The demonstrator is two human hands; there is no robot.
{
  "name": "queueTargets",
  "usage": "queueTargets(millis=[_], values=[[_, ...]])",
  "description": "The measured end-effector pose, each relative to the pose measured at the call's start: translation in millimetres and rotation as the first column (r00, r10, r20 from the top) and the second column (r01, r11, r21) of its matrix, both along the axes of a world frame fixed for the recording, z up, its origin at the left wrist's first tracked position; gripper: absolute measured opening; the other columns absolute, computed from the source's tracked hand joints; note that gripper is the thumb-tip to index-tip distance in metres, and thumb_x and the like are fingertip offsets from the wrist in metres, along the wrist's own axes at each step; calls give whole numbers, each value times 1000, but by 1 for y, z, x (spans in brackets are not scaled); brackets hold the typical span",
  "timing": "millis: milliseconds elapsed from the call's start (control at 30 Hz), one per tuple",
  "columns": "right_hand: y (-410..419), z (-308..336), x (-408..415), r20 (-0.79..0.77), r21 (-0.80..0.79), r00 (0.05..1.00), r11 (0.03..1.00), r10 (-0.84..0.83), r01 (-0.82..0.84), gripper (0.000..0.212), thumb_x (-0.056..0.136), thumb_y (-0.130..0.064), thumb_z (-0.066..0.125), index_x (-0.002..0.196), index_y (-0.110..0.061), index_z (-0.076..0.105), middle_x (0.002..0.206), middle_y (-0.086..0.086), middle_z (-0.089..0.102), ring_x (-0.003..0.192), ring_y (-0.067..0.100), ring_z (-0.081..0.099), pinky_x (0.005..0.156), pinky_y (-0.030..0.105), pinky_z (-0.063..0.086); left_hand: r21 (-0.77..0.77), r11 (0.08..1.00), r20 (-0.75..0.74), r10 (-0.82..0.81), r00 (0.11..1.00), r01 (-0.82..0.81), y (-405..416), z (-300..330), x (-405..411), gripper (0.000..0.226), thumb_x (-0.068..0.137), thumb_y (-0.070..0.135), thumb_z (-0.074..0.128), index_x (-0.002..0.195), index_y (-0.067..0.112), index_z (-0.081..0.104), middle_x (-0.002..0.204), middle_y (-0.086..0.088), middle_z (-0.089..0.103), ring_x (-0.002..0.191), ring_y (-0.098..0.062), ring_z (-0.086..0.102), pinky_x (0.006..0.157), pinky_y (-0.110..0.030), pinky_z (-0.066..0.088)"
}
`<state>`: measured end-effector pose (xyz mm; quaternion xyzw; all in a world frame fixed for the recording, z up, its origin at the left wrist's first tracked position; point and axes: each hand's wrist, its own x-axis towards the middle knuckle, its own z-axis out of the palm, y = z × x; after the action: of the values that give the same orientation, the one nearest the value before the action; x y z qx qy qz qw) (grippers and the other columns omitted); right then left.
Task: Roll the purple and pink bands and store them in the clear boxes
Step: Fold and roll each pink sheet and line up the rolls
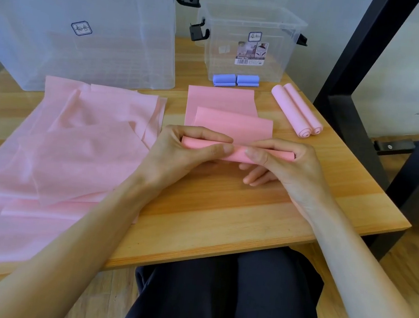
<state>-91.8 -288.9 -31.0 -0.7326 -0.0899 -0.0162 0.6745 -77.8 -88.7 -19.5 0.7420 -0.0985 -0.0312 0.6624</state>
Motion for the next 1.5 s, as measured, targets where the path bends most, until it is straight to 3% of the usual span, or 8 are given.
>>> queueTargets(millis=[133, 367, 600, 733, 900, 1133, 1300, 1500], values=[[0, 0, -1, 15, 13, 1000, 1000, 11, -12, 31, 75, -19, 77, 104, -7, 74, 87, 11, 76, 65, 26, 73, 59, 29, 60, -95, 995, -108, -31, 994, 21, 0, 0, 2, 13, 81, 16, 74, 93, 11, 77, 87, -6, 78, 77, -16, 75, 69, -23, 61], [0, 0, -1, -18, -12, 999, 1000, -27, 27, 27, 79, -32, 73, 95, -10, 76, 78, 12, 76, 60, 27, 71, 55, 31, 60, 26, 999, 65, -25, 998, 24, 0, -2, 0, 14, 77, 16, 79, 90, 19, 77, 81, 12, 76, 79, 3, 68, 69, -11, 50], [0, 0, -1, 34, 6, 999, 1000, -9, 9, 26, 76, -17, 78, 101, -9, 75, 85, 9, 77, 65, 27, 73, 57, 31, 61, -68, 997, -93, 28, 995, -34, 0, -2, 3, 12, 80, 19, 76, 91, 13, 78, 87, -4, 77, 72, -13, 71, 69, -25, 61], [-1, -1, -1, 10, -3, 999, 999, -33, 33, 26, 80, -26, 75, 98, -7, 76, 81, 12, 76, 62, 28, 72, 56, 31, 60, -11, 1000, -2, 12, 1000, -12, 0, -1, 1, 14, 77, 19, 79, 90, 17, 78, 82, 6, 76, 74, -3, 67, 68, -14, 53], [0, -1, 0, -13, 4, 999, 999, -39, 39, 29, 79, -32, 73, 96, -9, 76, 80, 12, 76, 62, 29, 72, 57, 32, 60, 32, 999, 34, 7, 999, -8, 1, -1, 1, 11, 79, 16, 79, 90, 18, 77, 77, 10, 75, 72, 1, 67, 63, -13, 51], [1, 0, -1, 33, 3, 999, 1000, -15, 15, 28, 74, -16, 78, 101, -10, 75, 84, 9, 76, 64, 26, 73, 57, 29, 60, -83, 997, -147, -3, 989, -9, -1, 0, 2, 14, 84, 17, 73, 94, 9, 76, 85, -7, 77, 78, -17, 75, 71, -26, 61], [1, -1, -1, 0, -10, 999, 999, -35, 35, 25, 80, -29, 74, 96, -10, 76, 77, 13, 75, 59, 28, 71, 54, 31, 59, -8, 1000, -9, 10, 1000, -10, 0, 0, 1, 15, 75, 22, 79, 89, 19, 78, 84, 8, 77, 78, 0, 68, 70, -12, 51], [2, 1, -1, 14, -1, 1000, 1000, -15, 15, 26, 76, -23, 77, 98, -11, 75, 84, 9, 76, 63, 27, 72, 56, 30, 60, 2, 999, -24, 34, 999, -34, 0, -1, 2, 6, 81, 19, 78, 87, 18, 78, 80, 4, 77, 73, -4, 68, 68, -15, 55]])
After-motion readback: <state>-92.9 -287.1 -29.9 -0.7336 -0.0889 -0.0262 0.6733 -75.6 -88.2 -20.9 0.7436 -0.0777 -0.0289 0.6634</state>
